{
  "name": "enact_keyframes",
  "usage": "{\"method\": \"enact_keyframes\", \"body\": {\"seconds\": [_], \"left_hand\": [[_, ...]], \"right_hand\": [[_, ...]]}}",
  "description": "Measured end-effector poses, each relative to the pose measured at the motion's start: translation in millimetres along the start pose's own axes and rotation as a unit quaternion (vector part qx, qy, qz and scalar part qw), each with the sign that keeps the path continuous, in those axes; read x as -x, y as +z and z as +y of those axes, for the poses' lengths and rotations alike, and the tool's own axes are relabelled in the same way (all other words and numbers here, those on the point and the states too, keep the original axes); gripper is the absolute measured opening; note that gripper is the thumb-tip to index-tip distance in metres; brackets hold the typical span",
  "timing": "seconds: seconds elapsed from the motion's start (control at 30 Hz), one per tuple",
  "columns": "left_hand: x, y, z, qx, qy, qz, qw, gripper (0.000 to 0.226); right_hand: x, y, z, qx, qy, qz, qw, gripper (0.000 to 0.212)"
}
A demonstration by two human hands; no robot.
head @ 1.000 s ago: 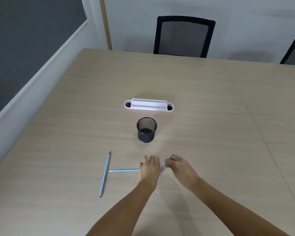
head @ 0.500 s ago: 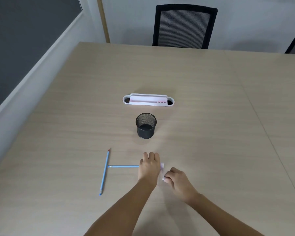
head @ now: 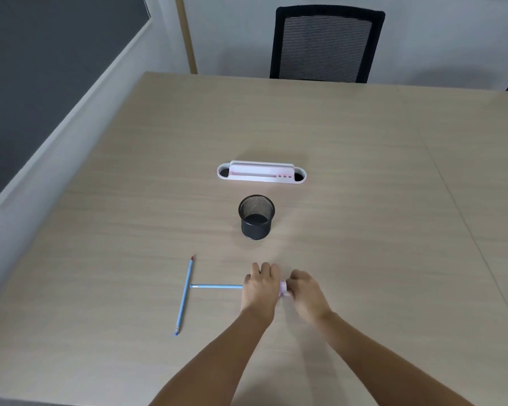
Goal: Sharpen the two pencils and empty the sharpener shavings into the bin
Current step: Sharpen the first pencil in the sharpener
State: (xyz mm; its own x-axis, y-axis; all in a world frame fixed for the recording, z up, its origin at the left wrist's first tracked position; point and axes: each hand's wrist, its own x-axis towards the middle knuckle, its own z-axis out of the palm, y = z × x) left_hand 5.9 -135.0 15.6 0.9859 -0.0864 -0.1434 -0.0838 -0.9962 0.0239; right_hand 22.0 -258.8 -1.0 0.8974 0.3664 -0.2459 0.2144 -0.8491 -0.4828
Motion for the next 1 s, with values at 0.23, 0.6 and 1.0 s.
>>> {"method": "enact_keyframes", "body": {"seconds": [0.23,0.6,1.0], "left_hand": [[0.4,-0.1,0.3,0.002,0.008,0.006,1.0,0.04],[-1.2,2.1,0.6,0.009,0.012,0.006,1.0,0.041],[-2.5,0.5,1.9,0.022,0.018,0.01,1.0,0.036]], "right_hand": [[49.0,-6.8,-3.0,-0.093,-0.01,0.071,0.993,0.012],[-13.4,-33.6,-8.7,0.113,-0.033,0.07,0.991,0.016],[43.5,-13.2,-2.5,-0.091,-0.001,0.081,0.993,0.014]]}}
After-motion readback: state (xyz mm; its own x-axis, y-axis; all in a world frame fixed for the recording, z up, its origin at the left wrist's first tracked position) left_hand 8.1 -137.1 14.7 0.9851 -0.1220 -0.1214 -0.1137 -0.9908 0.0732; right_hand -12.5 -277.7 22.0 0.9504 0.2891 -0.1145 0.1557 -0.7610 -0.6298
